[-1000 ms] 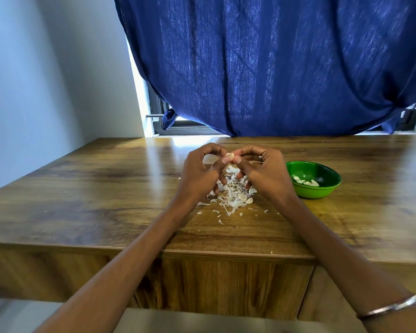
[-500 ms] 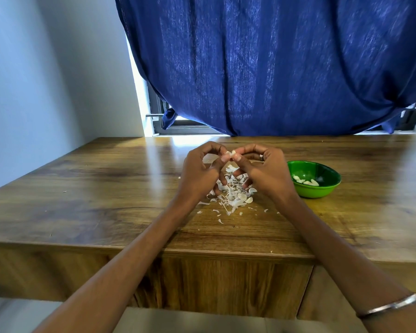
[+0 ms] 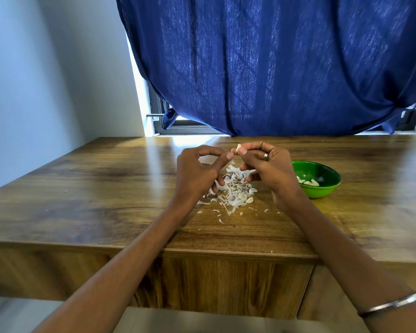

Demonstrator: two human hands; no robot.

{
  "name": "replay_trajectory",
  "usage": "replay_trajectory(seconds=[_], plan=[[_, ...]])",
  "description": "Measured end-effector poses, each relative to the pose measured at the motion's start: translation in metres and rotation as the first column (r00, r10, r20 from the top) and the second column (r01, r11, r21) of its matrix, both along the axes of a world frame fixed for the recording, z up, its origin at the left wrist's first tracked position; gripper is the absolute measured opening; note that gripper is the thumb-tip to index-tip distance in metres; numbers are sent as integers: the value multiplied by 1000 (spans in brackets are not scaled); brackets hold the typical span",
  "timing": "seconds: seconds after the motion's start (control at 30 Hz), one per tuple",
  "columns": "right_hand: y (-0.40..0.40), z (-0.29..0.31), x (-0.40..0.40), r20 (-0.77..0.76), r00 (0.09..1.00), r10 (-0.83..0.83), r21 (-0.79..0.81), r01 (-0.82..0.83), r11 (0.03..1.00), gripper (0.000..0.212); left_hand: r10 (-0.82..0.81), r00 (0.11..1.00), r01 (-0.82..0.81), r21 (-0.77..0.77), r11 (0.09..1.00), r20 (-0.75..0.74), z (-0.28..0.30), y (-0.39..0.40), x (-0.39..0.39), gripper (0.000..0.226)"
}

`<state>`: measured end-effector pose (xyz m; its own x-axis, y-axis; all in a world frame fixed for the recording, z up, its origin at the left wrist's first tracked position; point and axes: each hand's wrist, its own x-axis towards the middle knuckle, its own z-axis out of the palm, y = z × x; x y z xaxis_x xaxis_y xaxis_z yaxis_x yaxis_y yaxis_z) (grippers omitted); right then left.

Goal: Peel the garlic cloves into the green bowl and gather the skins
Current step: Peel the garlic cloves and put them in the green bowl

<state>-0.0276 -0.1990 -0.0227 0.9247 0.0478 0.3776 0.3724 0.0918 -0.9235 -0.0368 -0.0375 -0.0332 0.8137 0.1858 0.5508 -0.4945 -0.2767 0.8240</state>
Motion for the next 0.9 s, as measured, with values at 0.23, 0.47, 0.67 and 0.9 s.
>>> replay_trajectory(seconds=[0.23,0.47,0.67,0.9], plan=[[-1,-3,3,9,1000,-17,-57,17,998,23,-24,999,24,22,999,34,0,0,-2,13],[-1,-4,3,2,1000,3,-77,-3,997,23,-10,992,0,79,997,125,-2,-2,-3,15],[-1,-2,1,-5,999,47,-79,-47,996,22,-11,986,-2,79,997,165,-1,-1,-3,13],[-1,-2,0,33,998,61,-102,-58,993,21,-13,996,13,4,1000,86,-1,0,-2,6]])
